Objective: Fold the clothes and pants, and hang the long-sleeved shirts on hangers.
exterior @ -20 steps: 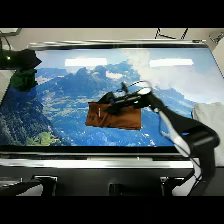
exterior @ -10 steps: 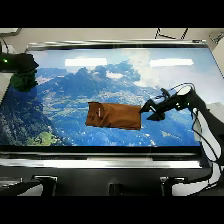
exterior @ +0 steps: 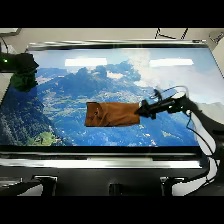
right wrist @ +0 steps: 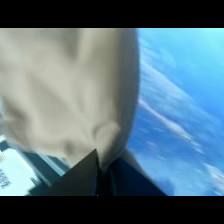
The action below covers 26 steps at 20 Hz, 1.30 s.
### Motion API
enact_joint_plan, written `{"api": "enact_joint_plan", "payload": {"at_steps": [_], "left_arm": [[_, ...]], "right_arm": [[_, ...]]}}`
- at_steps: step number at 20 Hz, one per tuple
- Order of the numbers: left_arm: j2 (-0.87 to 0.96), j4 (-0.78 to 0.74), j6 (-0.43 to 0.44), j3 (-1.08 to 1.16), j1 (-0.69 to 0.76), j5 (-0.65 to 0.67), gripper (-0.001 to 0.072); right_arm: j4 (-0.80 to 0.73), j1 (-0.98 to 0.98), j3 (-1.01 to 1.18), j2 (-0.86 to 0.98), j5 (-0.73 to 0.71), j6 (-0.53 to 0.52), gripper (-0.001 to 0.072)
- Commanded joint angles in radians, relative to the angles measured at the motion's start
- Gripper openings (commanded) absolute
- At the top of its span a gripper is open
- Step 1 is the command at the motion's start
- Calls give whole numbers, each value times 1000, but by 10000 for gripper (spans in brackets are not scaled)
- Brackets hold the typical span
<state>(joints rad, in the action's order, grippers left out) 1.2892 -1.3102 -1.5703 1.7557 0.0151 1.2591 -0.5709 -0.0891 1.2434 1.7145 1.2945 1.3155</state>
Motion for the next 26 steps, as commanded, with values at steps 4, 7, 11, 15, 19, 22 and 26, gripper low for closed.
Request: {"api": "enact_joint_plan", "payload": {"at_steps": [4, 7, 11, 15, 19, 22, 26], "left_arm": [[10, 0, -1, 0, -1, -32, 26], [18, 1, -1, 0, -1, -58, 26], [29, 1, -1, 0, -1, -58, 26], [32, 1, -1, 0, -1, -58, 26], [37, 1, -2, 0, -1, -58, 26], [36, 1, -1, 0, -1, -58, 26], [36, 1, -1, 0, 1, -58, 26]], "right_arm": [[-13, -223, 421, -148, 206, 175, 41], [-143, -344, 678, -164, 266, 289, 41], [-283, -561, 796, -161, 246, 394, 42], [-289, -752, 796, -130, 240, 439, 41], [-294, -841, 797, -129, 234, 466, 41], [-316, -908, 797, -139, 261, 507, 41], [-463, -974, 794, -148, 395, 533, 41]]}}
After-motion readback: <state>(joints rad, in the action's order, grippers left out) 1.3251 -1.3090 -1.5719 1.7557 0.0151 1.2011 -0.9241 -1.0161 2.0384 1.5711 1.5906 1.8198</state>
